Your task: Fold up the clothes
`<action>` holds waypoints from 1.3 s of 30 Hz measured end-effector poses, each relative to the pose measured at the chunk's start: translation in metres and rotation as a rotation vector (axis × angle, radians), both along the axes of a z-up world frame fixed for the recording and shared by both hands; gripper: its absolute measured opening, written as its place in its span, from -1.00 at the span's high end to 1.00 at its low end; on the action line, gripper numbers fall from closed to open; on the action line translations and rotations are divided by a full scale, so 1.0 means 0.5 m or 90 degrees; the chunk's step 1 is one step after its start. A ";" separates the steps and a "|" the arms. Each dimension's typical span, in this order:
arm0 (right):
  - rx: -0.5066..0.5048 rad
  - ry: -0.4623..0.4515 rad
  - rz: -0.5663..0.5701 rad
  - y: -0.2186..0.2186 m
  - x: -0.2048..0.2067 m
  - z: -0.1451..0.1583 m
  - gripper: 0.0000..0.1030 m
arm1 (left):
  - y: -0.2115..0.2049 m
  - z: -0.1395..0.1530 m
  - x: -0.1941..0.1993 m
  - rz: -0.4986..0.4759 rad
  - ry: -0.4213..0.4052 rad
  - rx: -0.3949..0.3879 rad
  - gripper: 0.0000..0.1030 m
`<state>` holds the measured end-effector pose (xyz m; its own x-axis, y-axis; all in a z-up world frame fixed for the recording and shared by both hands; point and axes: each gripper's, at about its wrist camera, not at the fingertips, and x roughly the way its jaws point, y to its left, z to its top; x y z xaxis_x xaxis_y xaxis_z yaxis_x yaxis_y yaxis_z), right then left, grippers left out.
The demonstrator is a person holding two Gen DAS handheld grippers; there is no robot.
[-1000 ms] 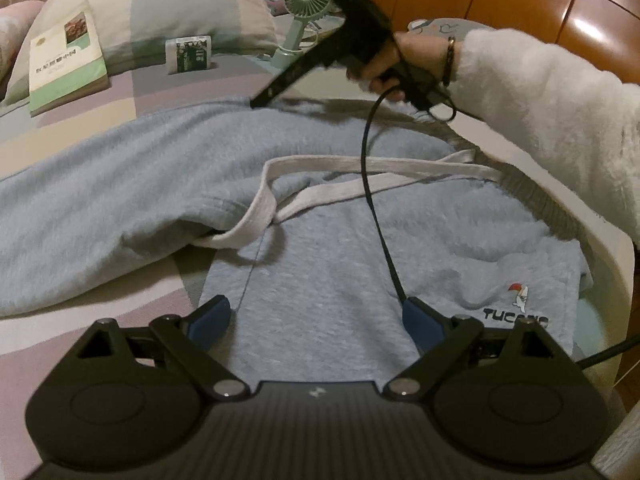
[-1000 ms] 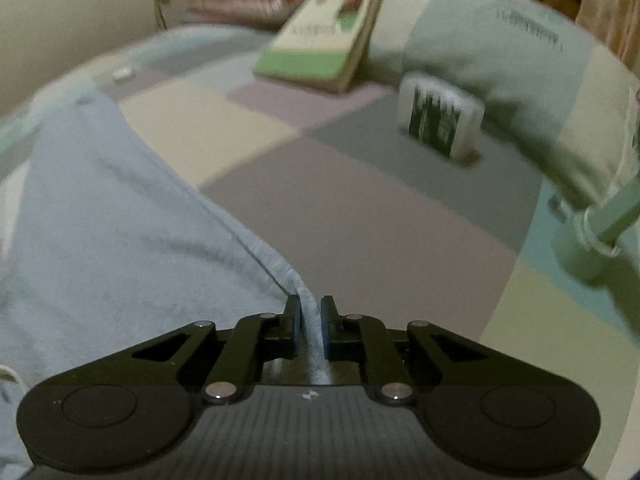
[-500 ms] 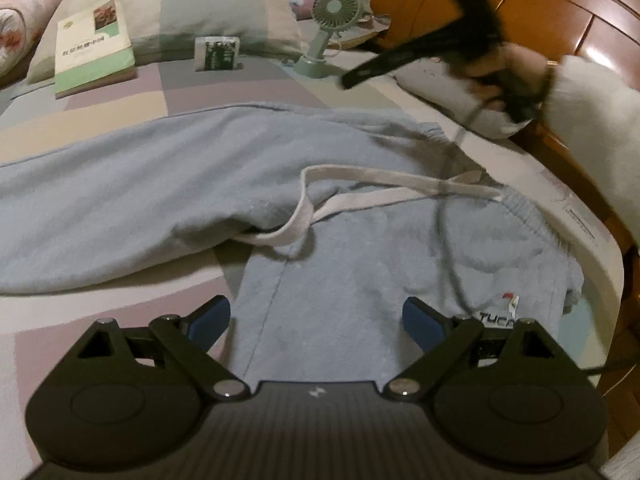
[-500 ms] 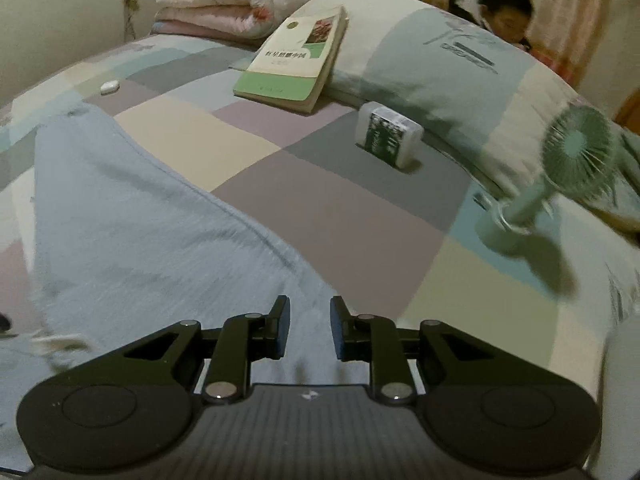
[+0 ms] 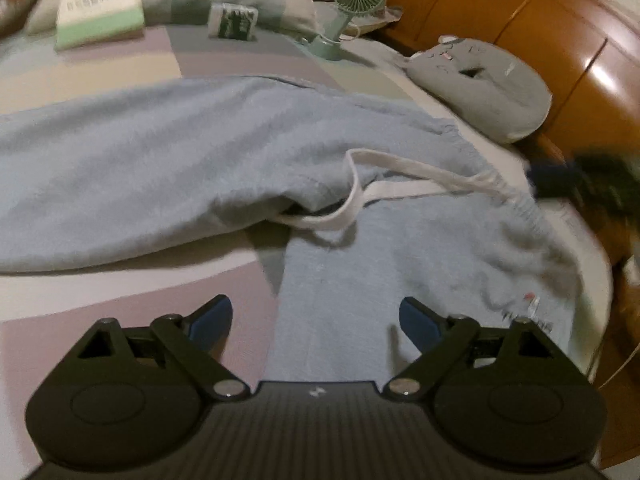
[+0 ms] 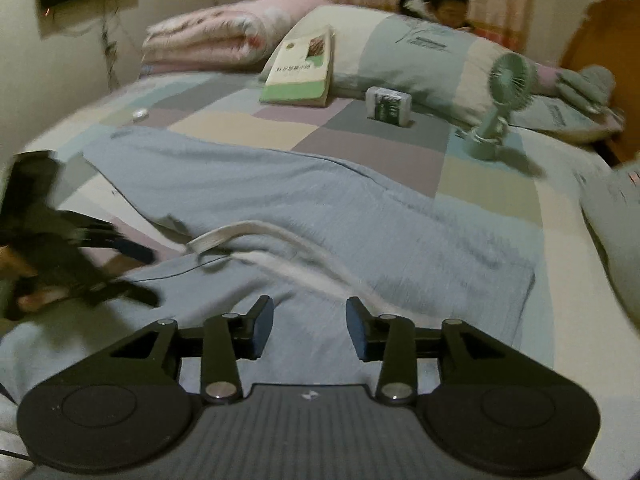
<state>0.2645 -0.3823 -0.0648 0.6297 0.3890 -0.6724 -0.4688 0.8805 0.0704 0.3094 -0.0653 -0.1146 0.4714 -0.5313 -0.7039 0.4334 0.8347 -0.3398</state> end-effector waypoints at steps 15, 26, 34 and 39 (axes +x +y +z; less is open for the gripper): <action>0.213 -0.063 -0.115 -0.001 -0.199 -0.003 -0.11 | -0.011 0.016 -0.011 -0.028 0.039 -0.008 0.98; 0.217 -0.048 -0.129 -0.002 -0.199 -0.018 -0.16 | 0.016 0.066 -0.094 -0.138 0.019 -0.005 0.92; 0.210 -0.032 -0.137 -0.004 -0.176 -0.039 -0.24 | 0.095 0.079 -0.044 -0.028 0.004 -0.008 0.33; 0.212 -0.019 -0.155 -0.010 -0.156 -0.060 -0.24 | 0.112 0.108 0.036 0.021 -0.046 -0.005 0.33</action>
